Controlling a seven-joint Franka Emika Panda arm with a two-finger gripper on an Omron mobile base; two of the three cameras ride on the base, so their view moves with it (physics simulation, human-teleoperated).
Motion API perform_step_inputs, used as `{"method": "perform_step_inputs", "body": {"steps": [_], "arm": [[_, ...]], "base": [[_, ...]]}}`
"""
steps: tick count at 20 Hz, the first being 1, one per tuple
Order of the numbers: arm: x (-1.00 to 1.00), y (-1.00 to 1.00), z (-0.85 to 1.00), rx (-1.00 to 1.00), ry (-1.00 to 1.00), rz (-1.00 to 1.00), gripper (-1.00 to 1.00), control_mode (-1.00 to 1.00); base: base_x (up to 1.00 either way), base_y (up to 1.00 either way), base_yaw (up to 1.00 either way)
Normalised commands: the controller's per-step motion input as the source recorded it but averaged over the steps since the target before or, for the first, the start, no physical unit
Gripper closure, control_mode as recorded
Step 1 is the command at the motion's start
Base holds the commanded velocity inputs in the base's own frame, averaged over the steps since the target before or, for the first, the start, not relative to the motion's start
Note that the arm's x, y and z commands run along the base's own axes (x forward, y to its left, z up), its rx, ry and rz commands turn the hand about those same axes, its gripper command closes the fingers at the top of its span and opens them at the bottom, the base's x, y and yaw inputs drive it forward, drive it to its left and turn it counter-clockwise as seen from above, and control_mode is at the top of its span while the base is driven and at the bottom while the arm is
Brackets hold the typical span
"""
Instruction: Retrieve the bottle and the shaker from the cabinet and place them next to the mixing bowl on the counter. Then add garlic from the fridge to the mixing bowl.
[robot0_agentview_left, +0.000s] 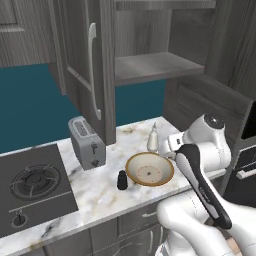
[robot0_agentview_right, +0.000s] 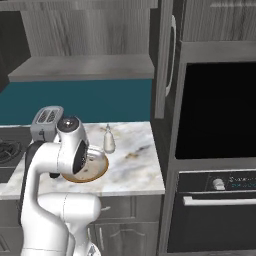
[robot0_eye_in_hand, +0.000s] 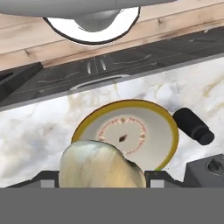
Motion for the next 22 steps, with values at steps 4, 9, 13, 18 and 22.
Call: {"method": "perform_step_inputs", "body": {"steps": [4, 9, 13, 18, 22], "arm": [[0.00, 0.00, -0.41, 0.00, 0.12, 0.00, 1.00, -1.00], [0.17, 0.04, -0.19, 0.00, 0.01, 0.00, 1.00, -1.00], [0.31, 0.28, -0.13, 0.00, 0.00, -0.01, 1.00, -1.00], [0.36, 0.25, -0.28, 0.00, 0.05, 0.00, 1.00, -1.00], [0.44, 0.07, -0.37, 0.00, 0.03, 0.00, 1.00, -1.00]], "base": [[0.00, 0.00, 0.00], [0.00, 0.00, 0.00], [0.00, 0.00, 0.00], [0.00, 0.00, 0.00], [0.00, 0.00, 0.00]]}}
